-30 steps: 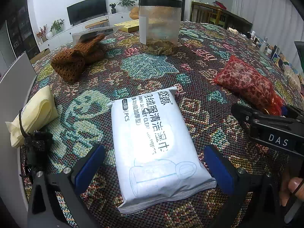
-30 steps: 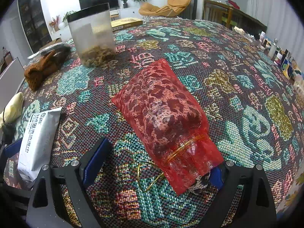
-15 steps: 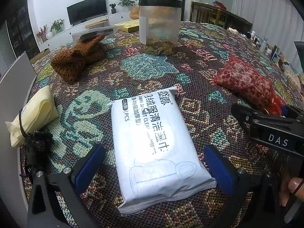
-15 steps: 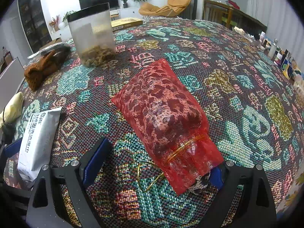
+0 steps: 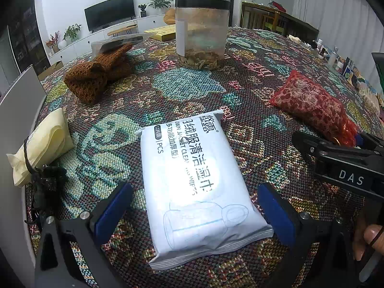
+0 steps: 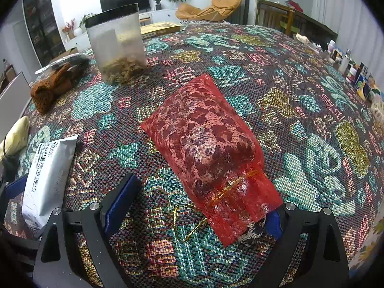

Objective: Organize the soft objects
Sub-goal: 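Grasp the white wet-wipes pack with the left tool while the right tool holds the red mesh bag, then carry the wipes pack and red mesh bag into the white box and release both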

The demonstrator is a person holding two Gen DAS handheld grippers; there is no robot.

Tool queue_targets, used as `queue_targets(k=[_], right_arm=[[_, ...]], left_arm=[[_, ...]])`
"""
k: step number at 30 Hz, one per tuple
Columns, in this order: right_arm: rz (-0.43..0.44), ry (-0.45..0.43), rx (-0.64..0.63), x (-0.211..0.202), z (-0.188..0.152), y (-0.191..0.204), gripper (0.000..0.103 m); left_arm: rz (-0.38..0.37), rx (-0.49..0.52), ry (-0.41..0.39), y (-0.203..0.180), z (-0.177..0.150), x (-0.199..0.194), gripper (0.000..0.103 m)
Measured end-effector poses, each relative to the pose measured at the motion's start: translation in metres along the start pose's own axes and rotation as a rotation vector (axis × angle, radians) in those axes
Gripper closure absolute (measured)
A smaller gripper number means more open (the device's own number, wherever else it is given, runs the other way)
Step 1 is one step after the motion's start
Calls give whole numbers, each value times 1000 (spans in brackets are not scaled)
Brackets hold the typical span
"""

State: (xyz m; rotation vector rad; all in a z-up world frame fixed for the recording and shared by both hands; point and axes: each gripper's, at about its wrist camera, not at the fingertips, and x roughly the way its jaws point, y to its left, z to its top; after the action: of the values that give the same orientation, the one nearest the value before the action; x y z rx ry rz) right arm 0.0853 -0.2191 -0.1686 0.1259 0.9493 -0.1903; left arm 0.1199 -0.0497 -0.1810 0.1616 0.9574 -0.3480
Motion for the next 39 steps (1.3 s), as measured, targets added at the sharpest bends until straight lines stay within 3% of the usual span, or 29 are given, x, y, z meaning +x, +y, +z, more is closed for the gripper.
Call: queue_targets(k=[7,14,18,22,24,27,29,31,33,37,39], right_arm=[[4,1,1,0,0,0,10],[262,-109,234,-26,-2,-46,10],[320,-143,277,-45,0,-60,10],[270,-114,128,-50,40,-48,10],[231,-13,-33,-34,62,-22,10],[127,141,-228,-3,66,9,12],[85,223,-259,15,59,11,16],[89,232,-193,13,55,-2,70],[123,210,-101,1,53,-21,71],[210,142,-36,-43,52,-34,71],[313,104,-38,-77,58,-20,71]], left_arm=[[0,0,0,0,0,0,0],[0,0,1,1,-1,0,0],[-8,20,37,0,3,0,0],[-43,-21,120,9,14,-4,0],[-41,-74,113,16,18,-8,0],[-15,-108,150,21,22,0,0],[2,-104,172,21,20,6,3],[-27,-82,127,16,20,-2,38],[-26,-81,106,15,18,-9,38],[-188,-222,64,32,8,-43,38],[-257,-273,19,41,6,-73,38]])
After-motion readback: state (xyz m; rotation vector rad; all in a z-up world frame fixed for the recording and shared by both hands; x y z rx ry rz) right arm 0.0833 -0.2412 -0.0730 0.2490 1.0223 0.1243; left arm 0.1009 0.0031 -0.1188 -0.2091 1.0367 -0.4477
